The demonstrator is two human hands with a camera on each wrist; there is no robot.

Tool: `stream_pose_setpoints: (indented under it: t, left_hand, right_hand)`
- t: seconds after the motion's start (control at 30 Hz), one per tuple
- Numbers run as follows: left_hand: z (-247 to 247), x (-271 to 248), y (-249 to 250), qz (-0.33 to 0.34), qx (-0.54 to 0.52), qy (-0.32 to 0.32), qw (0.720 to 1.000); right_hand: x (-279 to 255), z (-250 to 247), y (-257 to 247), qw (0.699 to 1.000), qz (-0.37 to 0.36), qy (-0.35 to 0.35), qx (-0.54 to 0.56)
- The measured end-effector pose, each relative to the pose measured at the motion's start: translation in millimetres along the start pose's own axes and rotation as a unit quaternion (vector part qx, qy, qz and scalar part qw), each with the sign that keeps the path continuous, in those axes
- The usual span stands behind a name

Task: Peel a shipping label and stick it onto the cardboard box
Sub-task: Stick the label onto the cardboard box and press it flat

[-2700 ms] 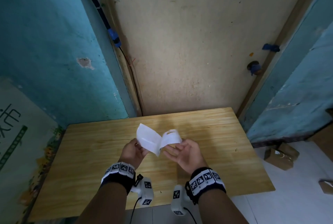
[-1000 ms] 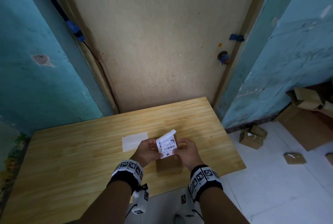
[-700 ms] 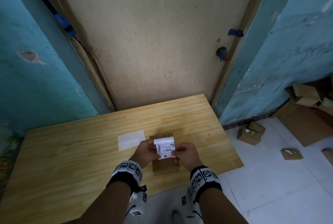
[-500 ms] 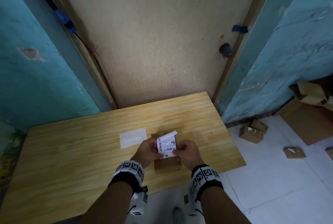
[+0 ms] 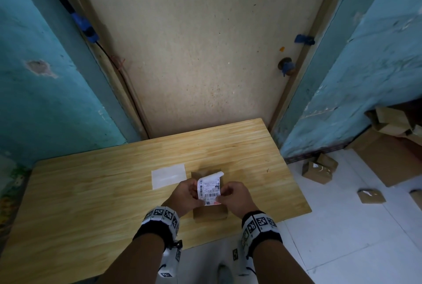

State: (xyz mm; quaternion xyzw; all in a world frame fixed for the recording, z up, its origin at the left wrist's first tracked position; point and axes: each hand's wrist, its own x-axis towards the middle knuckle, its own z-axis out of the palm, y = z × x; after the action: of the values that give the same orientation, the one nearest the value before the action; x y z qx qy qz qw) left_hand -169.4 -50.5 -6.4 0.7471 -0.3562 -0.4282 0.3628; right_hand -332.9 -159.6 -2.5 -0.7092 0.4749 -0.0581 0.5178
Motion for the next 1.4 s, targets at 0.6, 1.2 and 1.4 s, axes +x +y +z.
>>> stream_pose_setpoints:
  t: [0.6,1.2,1.4]
  left_hand:
    - [1.8,-2.3,0.7,-0.016,0.061,0.003,0.998]
    - [3.3,-3.8,12.6,-0.009,0.121,-0.028,0.992]
    - [3.0,-2.7,14.3,0.006,0.157,-0.026,0.987]
  right_hand:
    - [-4.9,1.4,-1.3,1.000,-0.003,-0.022,-0.017]
    - [2.2,4.6,-1.6,0.993,-0.022,-0.047,-0.102]
    - [2.6,3.6,-6.0,0.991,-0.017,-0.048,-0.125]
